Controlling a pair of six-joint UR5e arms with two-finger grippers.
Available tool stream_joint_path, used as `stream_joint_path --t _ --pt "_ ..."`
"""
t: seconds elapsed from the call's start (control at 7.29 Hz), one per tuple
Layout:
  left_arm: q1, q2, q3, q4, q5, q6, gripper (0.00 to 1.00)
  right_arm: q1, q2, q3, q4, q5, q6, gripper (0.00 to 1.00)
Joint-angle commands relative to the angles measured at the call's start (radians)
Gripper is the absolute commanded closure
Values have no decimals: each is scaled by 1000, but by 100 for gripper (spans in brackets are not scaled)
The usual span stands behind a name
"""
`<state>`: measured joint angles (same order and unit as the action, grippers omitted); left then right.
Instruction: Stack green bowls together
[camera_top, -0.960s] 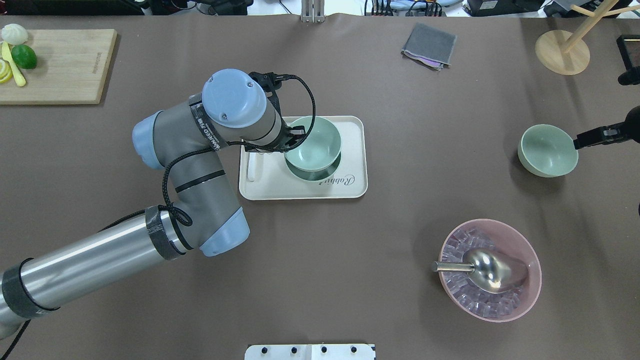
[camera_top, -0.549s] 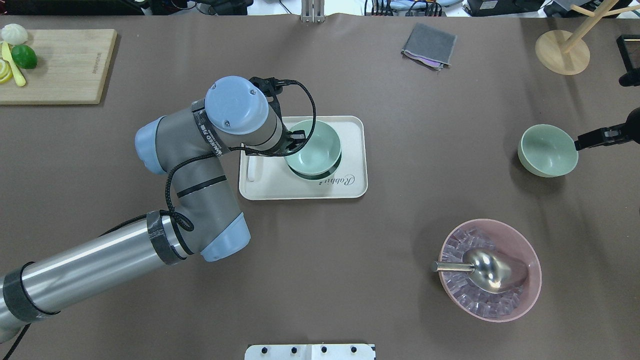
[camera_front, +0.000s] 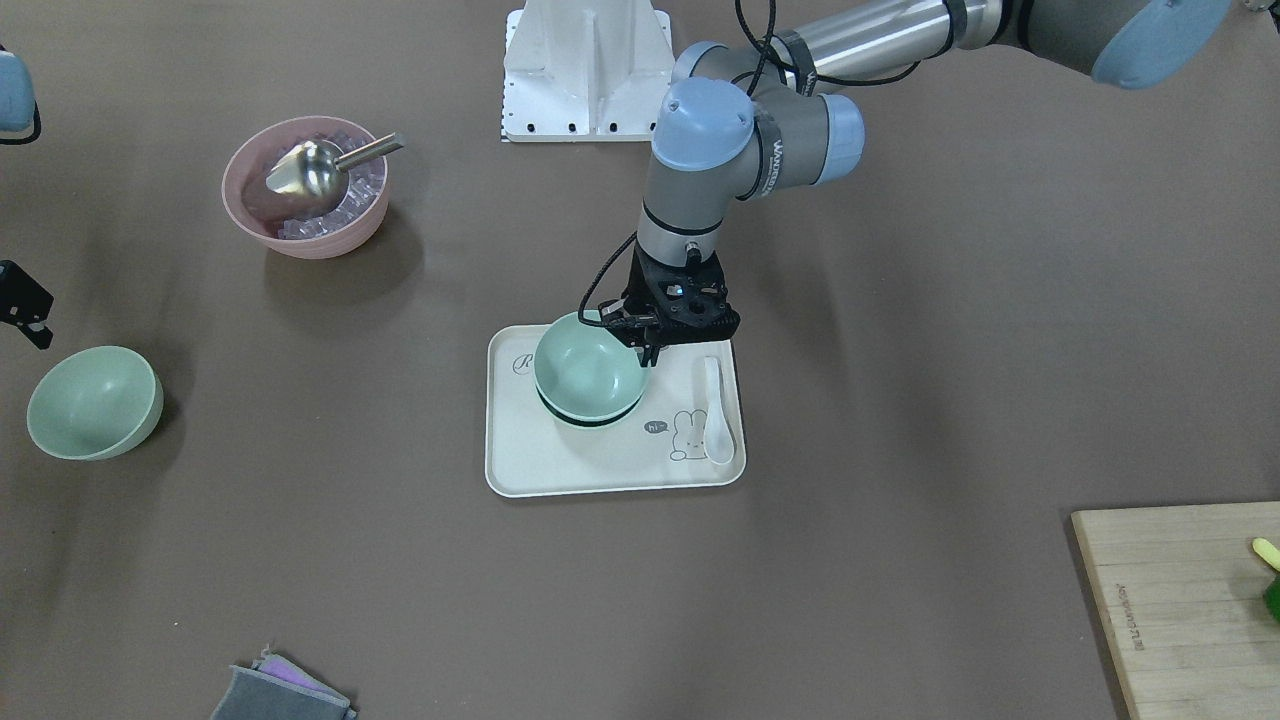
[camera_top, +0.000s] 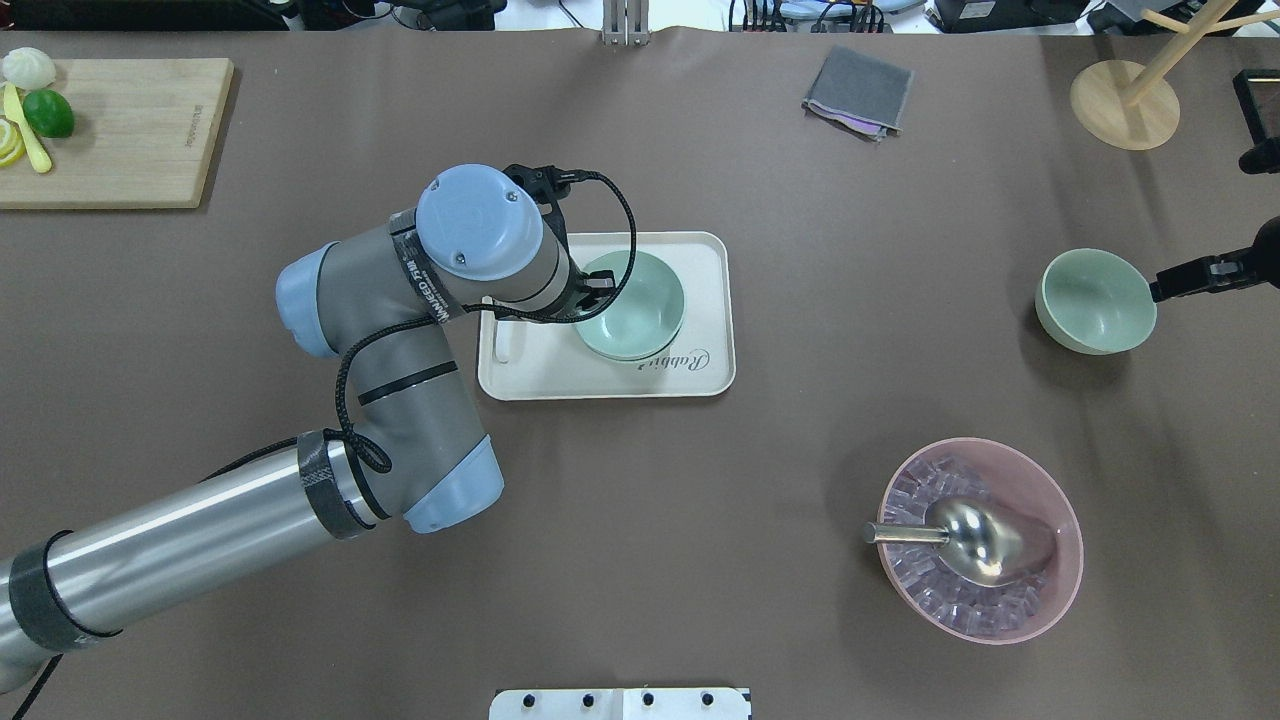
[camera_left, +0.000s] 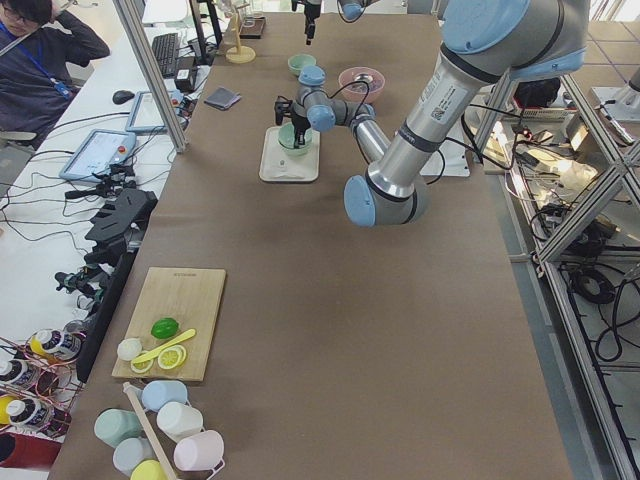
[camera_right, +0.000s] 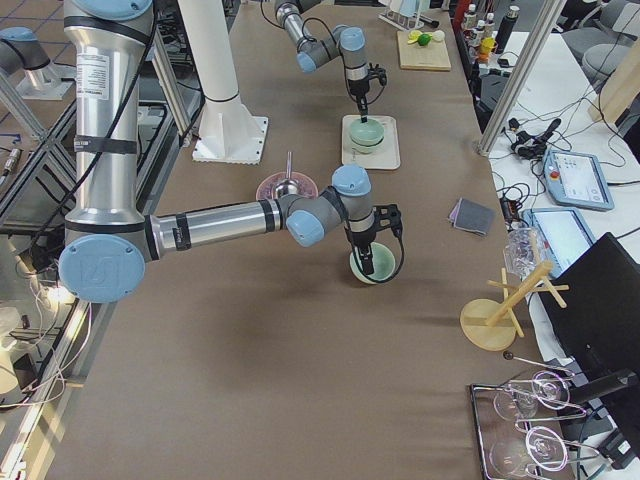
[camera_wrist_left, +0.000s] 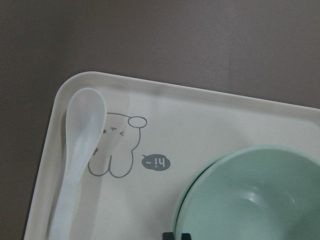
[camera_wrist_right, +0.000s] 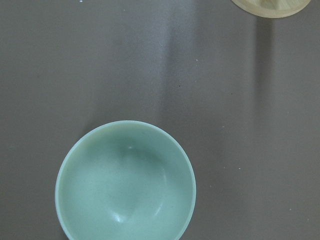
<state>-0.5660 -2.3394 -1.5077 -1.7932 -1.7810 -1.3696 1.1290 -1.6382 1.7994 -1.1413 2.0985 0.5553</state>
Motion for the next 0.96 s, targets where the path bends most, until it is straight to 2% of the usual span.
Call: stream_joint_path --t 0.0,0.82 --pt "3 0 1 0 0 0 100 0 0 0 -1 0 0 0" --pt "3 0 12 -2 0 0 100 0 0 0 -2 0 2 0"
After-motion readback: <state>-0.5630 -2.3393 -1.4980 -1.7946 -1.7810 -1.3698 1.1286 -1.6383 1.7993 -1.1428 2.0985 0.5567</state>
